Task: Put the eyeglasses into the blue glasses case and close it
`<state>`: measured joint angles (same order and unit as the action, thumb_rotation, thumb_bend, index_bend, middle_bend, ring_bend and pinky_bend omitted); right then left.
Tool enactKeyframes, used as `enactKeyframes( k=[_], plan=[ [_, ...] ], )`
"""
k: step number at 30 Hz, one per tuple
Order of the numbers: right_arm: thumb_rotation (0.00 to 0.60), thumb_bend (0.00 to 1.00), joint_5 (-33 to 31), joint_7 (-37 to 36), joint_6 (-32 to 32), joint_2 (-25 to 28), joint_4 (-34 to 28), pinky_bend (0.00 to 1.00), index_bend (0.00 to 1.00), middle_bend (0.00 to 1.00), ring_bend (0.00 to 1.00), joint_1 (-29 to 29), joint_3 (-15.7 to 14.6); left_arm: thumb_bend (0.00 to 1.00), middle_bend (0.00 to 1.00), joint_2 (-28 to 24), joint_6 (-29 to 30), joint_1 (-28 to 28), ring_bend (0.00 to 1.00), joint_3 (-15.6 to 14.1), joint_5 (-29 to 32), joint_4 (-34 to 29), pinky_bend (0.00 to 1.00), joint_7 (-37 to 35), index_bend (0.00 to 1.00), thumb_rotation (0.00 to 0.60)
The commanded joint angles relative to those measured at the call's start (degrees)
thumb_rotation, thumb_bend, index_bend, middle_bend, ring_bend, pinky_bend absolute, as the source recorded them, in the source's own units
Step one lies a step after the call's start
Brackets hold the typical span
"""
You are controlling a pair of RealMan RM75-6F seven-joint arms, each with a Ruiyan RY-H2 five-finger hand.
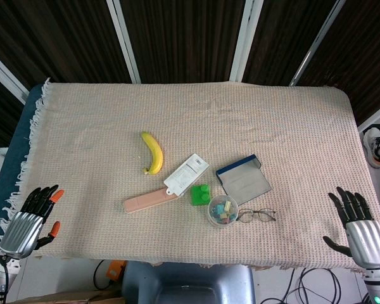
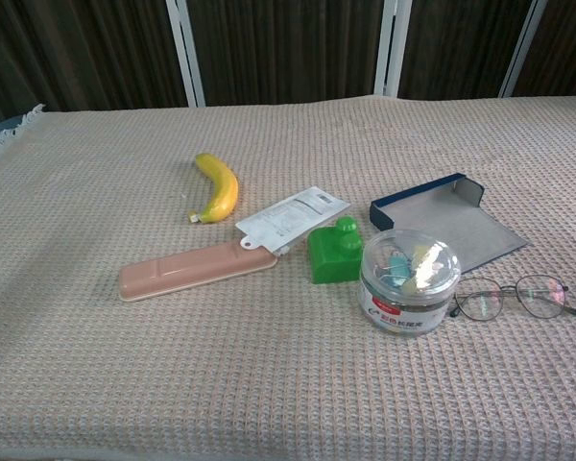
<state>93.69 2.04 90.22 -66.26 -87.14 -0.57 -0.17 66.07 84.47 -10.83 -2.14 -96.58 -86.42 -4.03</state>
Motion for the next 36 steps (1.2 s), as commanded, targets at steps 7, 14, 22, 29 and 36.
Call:
enactKeyframes(
  k=[7, 14, 22, 29, 36],
  plan=[
    [0.6, 0.25, -1.55, 1.61, -4.56, -1.09, -0.38, 0.0, 0.1, 0.0, 0.0, -2.27, 0.59, 0.46, 0.0, -0.51, -0.07, 0.06, 0.0, -0.05, 0.34, -0.31, 0.03, -0.75, 0.0, 0.6],
    [0.6, 0.26, -6.81, 3.85, -19.75, -2.26, -3.2, 0.0, 0.23, 0.0, 0.0, -11.0, 3.23, 0.46, 0.0, -1.18, 0.05, 0.04, 0.0, -0.1, 0.36, -0.25, 0.04, -2.42, 0.0, 0.6],
    [0.6, 0.39, -12.94, 9.2, -29.76, -8.39, -0.12, 0.0, 0.45, 0.02, 0.0, -17.79, 5.48, 0.46, 0.0, -1.58, -0.08, -0.08, 0.0, -0.32, 0.07, -0.18, 0.04, -3.22, 0.0, 0.6],
    [0.6, 0.42, -15.01, 11.03, -31.92, -11.31, 1.59, 0.0, 0.53, 0.05, 0.0, -19.73, 5.94, 0.46, 0.0, -1.7, -0.39, -0.16, 0.0, -0.44, 0.09, -0.19, 0.04, -3.27, 0.0, 0.6],
    [0.6, 0.44, -16.02, 11.78, -33.66, -15.22, 4.16, 0.0, 0.59, 0.07, 0.0, -21.64, 5.17, 0.46, 0.0, -2.05, -0.03, 0.01, 0.0, -0.54, -0.04, -0.25, 0.04, -3.89, 0.0, 0.6]
  ],
)
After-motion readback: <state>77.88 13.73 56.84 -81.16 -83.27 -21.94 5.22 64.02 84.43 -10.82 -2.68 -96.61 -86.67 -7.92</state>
